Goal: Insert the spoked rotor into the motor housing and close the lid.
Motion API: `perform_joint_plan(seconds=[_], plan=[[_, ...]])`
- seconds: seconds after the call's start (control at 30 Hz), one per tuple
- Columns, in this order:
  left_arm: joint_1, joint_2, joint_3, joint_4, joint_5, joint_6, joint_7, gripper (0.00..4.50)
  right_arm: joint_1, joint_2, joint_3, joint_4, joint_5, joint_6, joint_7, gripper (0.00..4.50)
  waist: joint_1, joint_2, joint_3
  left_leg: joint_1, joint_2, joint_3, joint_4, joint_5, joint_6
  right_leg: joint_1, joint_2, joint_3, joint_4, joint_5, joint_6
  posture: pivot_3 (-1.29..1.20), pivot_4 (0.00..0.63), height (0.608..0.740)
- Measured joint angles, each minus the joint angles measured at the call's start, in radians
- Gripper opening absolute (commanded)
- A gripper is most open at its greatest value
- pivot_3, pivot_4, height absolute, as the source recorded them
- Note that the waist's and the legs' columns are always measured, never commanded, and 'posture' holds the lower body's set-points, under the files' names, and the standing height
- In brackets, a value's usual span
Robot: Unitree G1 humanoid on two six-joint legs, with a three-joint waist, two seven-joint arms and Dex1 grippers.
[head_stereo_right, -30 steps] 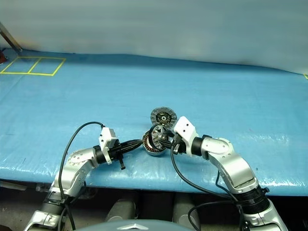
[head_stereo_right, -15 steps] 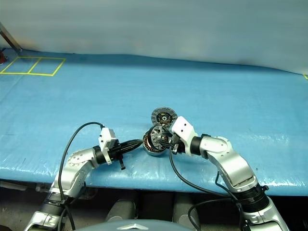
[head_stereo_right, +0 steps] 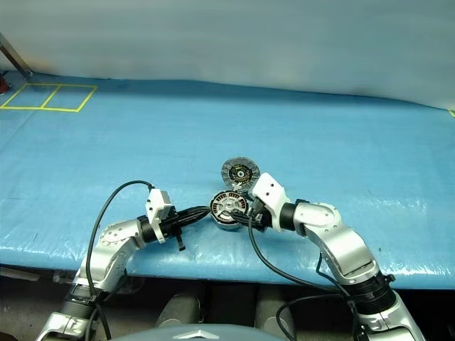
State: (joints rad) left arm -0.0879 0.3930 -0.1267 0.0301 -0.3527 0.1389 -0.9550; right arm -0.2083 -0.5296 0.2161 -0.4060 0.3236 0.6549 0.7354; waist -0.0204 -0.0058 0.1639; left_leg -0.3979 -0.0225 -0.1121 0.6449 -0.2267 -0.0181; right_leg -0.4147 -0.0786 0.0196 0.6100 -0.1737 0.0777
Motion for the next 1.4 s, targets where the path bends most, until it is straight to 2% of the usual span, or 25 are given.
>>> perform_joint_plan(seconds=[0.03, 0.13, 0.37, 0.9, 1.4], plan=[[0.000, 0.000, 0.000, 0.000, 0.000, 0.000, 0.000, 0.00, 0.000, 0.004, -0.011, 0.000, 0.003, 0.000, -0.002, 2.99, 0.000, 0.000, 0.000, 0.000, 0.000, 0.000, 0.000, 0.000, 0.000, 0.000, 0.000, 0.000, 0.000, 0.000, 0.000, 0.00, 0.150, 0.740], [0.000, 0.000, 0.000, 0.000, 0.000, -0.001, 0.000, 0.00, 0.001, 0.022, -0.034, 0.001, 0.015, 0.002, -0.018, 2.44, 0.000, 0.000, 0.000, 0.000, 0.000, 0.000, 0.000, 0.000, 0.000, 0.000, 0.000, 0.000, 0.000, 0.000, 0.000, 0.00, 0.150, 0.740], [0.000, -0.007, -0.001, 0.000, 0.002, -0.002, 0.003, 0.00, 0.018, 0.075, -0.018, 0.059, 0.018, -0.004, -0.031, 0.14, 0.000, 0.000, 0.000, 0.000, 0.000, 0.000, 0.000, 0.000, 0.000, 0.000, 0.000, 0.000, 0.000, 0.000, 0.000, 0.00, 0.150, 0.740], [0.001, -0.009, -0.001, 0.000, 0.023, -0.008, 0.010, 0.00, 0.025, 0.128, 0.051, 0.130, -0.021, -0.022, -0.061, 0.14, -0.005, 0.000, 0.000, 0.002, 0.000, 0.000, 0.000, 0.000, 0.000, 0.001, 0.000, 0.000, 0.001, 0.000, 0.000, 0.00, 0.150, 0.740], [0.009, -0.009, -0.001, 0.000, 0.024, -0.014, 0.011, 0.00, -0.003, 0.062, 0.149, 0.090, -0.144, -0.041, -0.089, 0.14, -0.004, -0.001, -0.004, 0.004, 0.001, 0.000, 0.002, 0.000, 0.000, 0.003, 0.000, 0.000, 0.001, 0.000, 0.000, 0.00, 0.150, 0.740]])
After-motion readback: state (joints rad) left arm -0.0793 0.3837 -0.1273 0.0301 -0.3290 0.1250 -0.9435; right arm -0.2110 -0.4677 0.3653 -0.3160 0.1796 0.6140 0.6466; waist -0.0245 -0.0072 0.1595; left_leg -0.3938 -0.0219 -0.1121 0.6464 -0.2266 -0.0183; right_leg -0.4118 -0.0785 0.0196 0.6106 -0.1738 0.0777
